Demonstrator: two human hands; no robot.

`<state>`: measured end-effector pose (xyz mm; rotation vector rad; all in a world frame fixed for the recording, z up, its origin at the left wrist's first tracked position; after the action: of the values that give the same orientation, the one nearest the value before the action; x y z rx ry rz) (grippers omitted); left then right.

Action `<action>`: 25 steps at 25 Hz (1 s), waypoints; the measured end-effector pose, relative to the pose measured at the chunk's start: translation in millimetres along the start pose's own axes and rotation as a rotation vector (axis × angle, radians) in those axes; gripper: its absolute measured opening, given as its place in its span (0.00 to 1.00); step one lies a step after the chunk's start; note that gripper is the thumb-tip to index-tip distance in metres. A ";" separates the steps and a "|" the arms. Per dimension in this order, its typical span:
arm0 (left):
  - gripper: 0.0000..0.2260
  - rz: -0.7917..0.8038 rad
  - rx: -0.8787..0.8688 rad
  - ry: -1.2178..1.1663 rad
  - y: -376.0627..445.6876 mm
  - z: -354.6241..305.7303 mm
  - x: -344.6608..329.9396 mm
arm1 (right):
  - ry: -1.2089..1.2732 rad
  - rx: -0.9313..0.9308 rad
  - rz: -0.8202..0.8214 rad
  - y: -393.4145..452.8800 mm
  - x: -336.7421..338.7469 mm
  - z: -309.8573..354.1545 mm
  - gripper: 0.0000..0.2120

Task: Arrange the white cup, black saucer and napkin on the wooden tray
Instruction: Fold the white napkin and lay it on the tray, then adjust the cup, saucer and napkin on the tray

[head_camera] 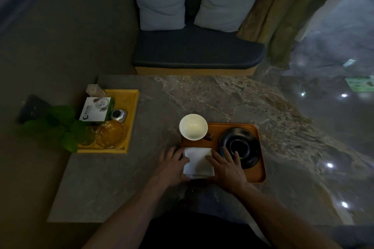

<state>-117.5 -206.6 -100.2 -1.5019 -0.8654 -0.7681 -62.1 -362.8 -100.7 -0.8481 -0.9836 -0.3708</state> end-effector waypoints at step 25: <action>0.25 -0.109 0.083 -0.111 -1.8 30.1 128.9 | 0.079 0.071 -0.158 4.1 122.2 -13.6 0.21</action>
<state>-53.8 -164.6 7.9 -1.4436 -1.0574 -0.7249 12.7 -359.7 -3.1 -0.6888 -0.9871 -0.4980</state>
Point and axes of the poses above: each hand's wrist, its own y-axis towards the middle knuckle, its own x-axis out of the back of the hand, z = x × y, the point moved 10 cm from there along y, towards the middle knuckle, and after that the axes turned 8 degrees about y, right-handed, at the moved point
